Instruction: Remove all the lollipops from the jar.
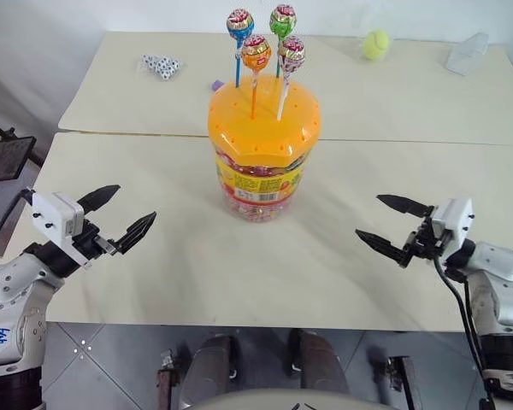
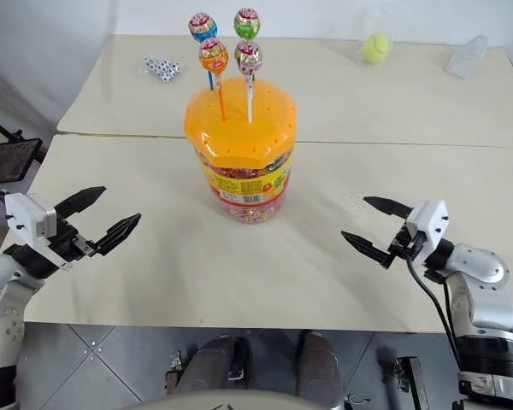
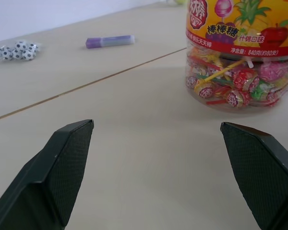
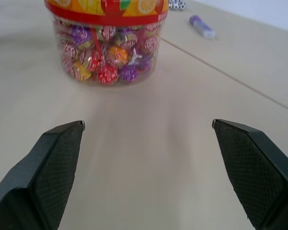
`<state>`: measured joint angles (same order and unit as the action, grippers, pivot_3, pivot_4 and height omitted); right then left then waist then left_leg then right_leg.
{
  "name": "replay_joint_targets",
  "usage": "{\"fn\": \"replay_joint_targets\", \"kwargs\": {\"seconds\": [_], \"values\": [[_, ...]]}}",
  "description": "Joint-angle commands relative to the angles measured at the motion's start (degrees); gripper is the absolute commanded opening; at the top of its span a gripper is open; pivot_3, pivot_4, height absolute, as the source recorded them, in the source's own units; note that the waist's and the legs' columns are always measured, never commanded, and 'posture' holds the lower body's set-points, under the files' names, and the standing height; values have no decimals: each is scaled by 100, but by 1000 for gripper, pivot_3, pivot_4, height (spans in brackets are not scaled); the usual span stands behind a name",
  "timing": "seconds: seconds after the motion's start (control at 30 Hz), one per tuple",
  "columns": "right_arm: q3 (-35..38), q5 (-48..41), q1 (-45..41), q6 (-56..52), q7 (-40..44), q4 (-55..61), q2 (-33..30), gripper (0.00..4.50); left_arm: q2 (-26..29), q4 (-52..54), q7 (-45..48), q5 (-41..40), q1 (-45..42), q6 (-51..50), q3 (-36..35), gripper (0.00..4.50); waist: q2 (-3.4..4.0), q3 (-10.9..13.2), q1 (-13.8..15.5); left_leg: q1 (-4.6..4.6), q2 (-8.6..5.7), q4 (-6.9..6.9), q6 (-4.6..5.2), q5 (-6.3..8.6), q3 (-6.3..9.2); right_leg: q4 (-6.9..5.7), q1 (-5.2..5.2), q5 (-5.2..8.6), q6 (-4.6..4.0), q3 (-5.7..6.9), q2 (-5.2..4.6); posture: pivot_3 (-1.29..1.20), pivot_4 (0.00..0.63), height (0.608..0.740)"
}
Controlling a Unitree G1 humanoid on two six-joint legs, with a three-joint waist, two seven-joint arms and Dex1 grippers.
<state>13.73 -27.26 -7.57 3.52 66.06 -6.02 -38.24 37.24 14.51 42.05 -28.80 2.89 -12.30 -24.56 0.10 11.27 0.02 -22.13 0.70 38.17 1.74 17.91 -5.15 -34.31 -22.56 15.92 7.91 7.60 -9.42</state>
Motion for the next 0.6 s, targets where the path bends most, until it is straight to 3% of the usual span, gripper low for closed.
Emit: {"fn": "replay_joint_targets", "kwargs": {"seconds": [0.03, 0.17, 0.3, 0.47, 0.6], "values": [[98, -259, 68, -106, 97, 427, -63, 4458, 53, -36, 163, -167, 6, 7, -98, 4500, 0, 0, -2, 1, 1, 0, 0, 0, 0, 0, 0, 0, 0, 0, 0, 0, 150, 740], [393, -1013, 114, -563, -430, 1465, 198, 4458, 83, -113, 406, -1375, -354, -773, -443, 4500, 0, 0, 0, 3, 6, 0, -2, 1, 4, -11, -6, 0, 0, -6, 0, 0, 150, 740], [875, -2121, 28, -1023, -1440, 2692, 578, 4458, 118, -527, 199, -2351, -1629, -1572, -466, 4500, -9, -2, 88, -3, 5, 24, -3, 2, 20, -34, -7, 0, 0, -5, -2, 0, 150, 740], [1139, -2737, 46, -1296, -2359, 3615, 756, 4458, -196, -1433, 297, -2062, -3770, -1680, 428, 4500, -25, -4, 254, -11, -5, 54, -3, 13, 20, -42, 0, -2, 3, -1, 1, 0, 150, 740], [1119, -2756, 155, -1391, -2423, 3807, 669, 4458, -426, -2345, 514, -1457, -5046, -1586, 1146, 4500, -32, -8, 262, -15, -28, 71, 6, 30, -13, -37, -1, -3, 5, -5, 8, 0, 150, 740]]}}
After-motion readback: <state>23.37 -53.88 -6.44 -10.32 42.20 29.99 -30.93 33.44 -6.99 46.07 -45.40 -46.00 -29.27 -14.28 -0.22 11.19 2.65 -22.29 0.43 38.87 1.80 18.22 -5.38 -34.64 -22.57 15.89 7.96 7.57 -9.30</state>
